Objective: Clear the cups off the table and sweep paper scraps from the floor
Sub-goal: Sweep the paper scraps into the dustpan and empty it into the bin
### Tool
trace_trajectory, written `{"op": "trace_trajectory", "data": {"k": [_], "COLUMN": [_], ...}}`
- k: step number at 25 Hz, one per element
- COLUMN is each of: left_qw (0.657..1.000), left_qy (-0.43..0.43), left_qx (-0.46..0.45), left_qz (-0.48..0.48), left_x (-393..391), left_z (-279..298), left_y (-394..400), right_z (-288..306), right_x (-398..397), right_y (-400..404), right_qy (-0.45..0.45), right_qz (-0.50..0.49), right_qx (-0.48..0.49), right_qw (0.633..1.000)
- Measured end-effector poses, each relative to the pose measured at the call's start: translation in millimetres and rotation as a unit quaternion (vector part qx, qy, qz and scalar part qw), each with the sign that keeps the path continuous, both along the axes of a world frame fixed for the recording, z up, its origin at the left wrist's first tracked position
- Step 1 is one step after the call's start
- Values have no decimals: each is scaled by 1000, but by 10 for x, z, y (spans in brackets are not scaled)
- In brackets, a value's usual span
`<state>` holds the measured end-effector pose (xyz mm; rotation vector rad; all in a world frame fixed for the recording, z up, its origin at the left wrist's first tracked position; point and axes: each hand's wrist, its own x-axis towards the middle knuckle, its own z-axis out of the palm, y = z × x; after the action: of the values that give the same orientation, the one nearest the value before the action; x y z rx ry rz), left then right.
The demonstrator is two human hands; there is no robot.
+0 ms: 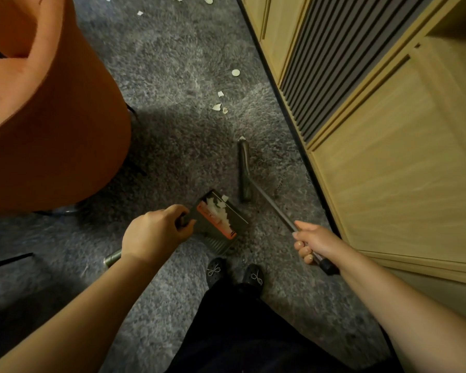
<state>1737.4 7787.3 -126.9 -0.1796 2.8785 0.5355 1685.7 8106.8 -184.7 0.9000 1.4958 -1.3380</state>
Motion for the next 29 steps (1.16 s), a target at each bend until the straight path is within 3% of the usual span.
{"op": "trace_trajectory", "data": {"k": [3,8,16,23,29], "left_qw": [1000,997,997,998,999], "left_qy": [-14,-22,-3,3,41], "left_qx": [13,-38,-28,-15,21], "left_qz": [0,-67,-73,-58,18], "left_x": [-110,-329,-438,-394,-392], "left_z": [24,45,12,59,105], "left_y": [-131,-258,-427,-474,-530], "right_z": [-177,-381,-200,246,343], "right_x": [-194,-304,-172,-80,-223], "right_y": [-240,-583,-649,-559,-579], "right_qy": [14,-1,-35,-23,11], "right_qz": [27,57,91,47,2], "right_qx": [21,25,-27,-44,-24], "right_qw": [999,998,995,998,1000]}}
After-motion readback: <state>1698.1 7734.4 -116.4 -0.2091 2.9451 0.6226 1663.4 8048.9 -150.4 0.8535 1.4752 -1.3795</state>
